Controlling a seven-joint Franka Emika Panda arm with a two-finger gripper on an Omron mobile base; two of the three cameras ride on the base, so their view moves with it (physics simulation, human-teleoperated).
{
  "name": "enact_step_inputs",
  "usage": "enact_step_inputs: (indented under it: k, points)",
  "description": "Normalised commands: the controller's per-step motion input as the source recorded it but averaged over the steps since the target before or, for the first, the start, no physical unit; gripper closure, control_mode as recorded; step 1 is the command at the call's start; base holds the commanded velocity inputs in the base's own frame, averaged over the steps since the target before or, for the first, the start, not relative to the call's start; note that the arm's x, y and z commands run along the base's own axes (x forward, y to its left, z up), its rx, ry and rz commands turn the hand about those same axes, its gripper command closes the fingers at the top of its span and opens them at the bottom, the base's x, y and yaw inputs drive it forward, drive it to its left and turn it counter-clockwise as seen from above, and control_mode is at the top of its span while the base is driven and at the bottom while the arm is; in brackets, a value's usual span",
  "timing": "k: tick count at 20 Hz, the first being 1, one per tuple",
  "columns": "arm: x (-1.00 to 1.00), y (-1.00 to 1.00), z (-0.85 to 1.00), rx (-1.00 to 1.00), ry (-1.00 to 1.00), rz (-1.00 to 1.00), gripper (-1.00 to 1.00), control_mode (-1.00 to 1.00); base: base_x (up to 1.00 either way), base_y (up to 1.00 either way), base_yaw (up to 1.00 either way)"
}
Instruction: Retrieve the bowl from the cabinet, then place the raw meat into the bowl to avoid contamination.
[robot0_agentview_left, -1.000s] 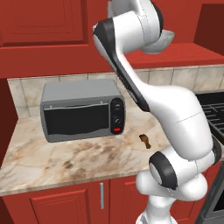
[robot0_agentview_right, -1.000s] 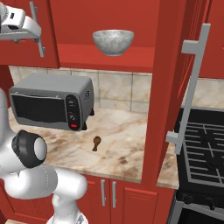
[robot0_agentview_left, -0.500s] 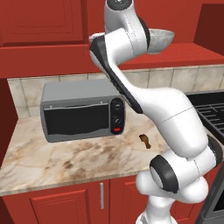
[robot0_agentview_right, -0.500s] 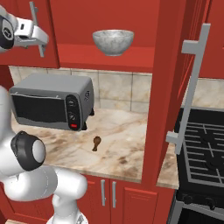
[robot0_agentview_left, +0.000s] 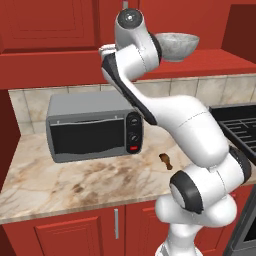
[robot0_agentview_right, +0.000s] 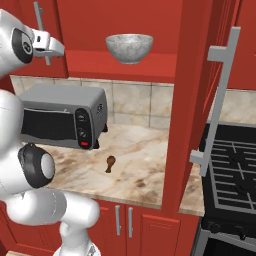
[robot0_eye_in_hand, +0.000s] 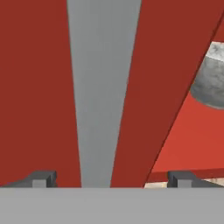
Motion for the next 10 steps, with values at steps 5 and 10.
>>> enact_step_inputs:
  k: [5,10]
  points:
    - [0.56,0.44,0.00,-0.01,0.00,-0.09,-1.00,-1.00,0.00,0.00,0.00]
    - [0.55,0.42,-0.04,0.00,0.00,-0.09,-1.00,-1.00,0.00,0.00,0.00]
